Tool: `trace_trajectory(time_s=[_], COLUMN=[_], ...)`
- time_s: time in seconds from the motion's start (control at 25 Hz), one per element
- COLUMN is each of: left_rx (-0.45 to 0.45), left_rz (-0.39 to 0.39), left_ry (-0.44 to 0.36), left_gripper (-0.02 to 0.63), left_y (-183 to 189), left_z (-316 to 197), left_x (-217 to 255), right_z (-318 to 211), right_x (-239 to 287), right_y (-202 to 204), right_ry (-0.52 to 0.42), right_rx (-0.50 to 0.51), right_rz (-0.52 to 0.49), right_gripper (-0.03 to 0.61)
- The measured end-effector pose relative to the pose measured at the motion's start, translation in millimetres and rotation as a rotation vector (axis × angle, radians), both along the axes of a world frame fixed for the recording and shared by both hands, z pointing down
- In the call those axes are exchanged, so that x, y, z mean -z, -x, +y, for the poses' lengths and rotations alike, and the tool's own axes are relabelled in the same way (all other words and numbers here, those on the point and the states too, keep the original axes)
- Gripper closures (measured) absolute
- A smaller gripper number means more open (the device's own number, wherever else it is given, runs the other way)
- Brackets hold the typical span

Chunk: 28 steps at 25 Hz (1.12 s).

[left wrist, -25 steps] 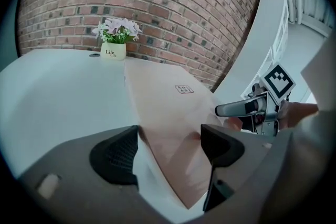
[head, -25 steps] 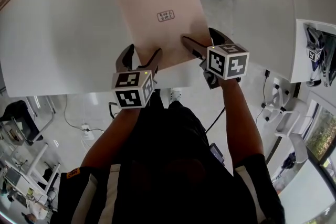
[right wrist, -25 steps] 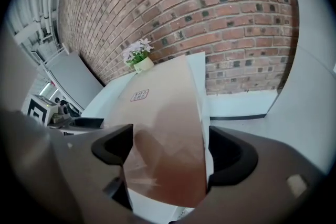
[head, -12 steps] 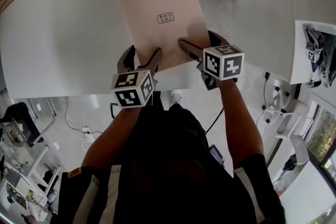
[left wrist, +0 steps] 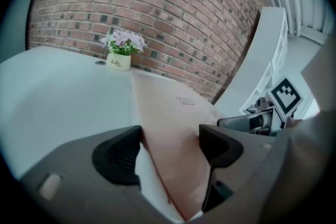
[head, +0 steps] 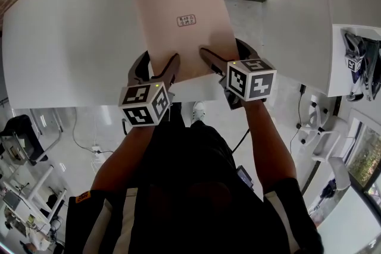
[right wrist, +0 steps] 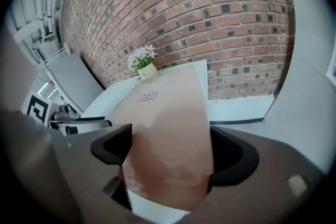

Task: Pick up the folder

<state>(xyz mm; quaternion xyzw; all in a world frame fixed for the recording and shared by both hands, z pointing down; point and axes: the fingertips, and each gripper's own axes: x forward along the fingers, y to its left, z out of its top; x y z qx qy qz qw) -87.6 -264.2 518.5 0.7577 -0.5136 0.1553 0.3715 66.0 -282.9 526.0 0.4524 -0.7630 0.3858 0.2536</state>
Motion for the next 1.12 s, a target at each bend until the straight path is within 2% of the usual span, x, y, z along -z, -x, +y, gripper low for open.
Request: trace_trajectory(time_s=[0.24,0.44,0.6,0.84,1.12], left_rx=[0.000,0.001,0.007,0.024,0.067], left_rz=[-0.007,-0.012,-0.020,-0.043,-0.066], left_ry=[-0.056,-0.140,-0.242,-0.436,-0.590], left_gripper=[0.265,0.265,0.265,0.265,0.265], left_y=[-3,-6,-7,-9,-13], left_z=[18,33,53,87,141], left_x=[25,59,97,164,230], right_z=[23,40,63,99,153], right_x=[21,55,91,151,210], right_y=[-2,-4,-5,-7,-10], right_ry=[-0.023,-0.105,-0.187,-0.341,-0.460], right_rx=[-0.013,-0.031,-0.046,-0.058,-0.058], right_rz=[-0.013,-0.038,-0.058,-0.100,-0.148], right_gripper=[0.126,0.126,0.126,0.126,0.126])
